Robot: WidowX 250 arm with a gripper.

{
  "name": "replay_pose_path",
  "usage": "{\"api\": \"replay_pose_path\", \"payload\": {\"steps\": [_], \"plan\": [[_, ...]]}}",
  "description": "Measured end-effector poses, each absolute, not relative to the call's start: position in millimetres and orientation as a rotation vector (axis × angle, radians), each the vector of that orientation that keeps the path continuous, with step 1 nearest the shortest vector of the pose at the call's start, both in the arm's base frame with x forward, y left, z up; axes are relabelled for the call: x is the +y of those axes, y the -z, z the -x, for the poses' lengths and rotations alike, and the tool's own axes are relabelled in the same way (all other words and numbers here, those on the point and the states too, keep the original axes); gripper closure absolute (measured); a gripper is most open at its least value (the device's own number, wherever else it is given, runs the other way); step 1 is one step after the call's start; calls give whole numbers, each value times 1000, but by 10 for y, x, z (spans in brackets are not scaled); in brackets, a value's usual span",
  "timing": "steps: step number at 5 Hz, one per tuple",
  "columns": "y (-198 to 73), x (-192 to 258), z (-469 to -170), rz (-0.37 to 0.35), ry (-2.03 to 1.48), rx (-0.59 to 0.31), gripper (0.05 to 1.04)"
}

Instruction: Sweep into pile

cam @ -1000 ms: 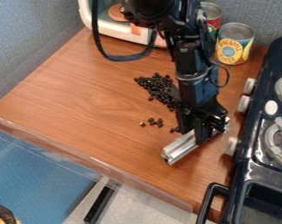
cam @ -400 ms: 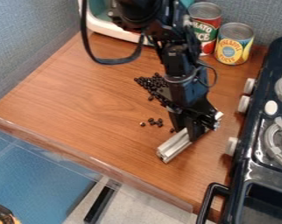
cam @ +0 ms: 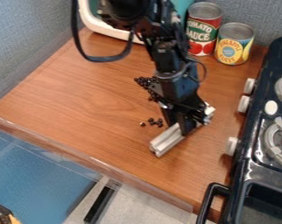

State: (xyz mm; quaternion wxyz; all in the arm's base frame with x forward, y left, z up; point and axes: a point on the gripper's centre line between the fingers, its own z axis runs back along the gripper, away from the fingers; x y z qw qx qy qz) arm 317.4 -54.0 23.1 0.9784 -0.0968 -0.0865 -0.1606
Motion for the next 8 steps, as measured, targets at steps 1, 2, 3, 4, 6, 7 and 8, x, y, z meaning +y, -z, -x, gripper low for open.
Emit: {"api": "replay_pose_path", "payload": {"steps": [1,2,3,4,6,7,8], "plan": [[-254,-370,-3225,196,301,-191,756],[-246,-241,-3300,199,289,-198,756],[-240,-146,-3391,198,285,-206,756],[-227,-70,-3496,199,275,-210,756],[-235,103,-3672,173,257,-235,756],[-238,163,-3702,170,243,-241,756],[-240,230,-3705,171,222,-240,756]]}}
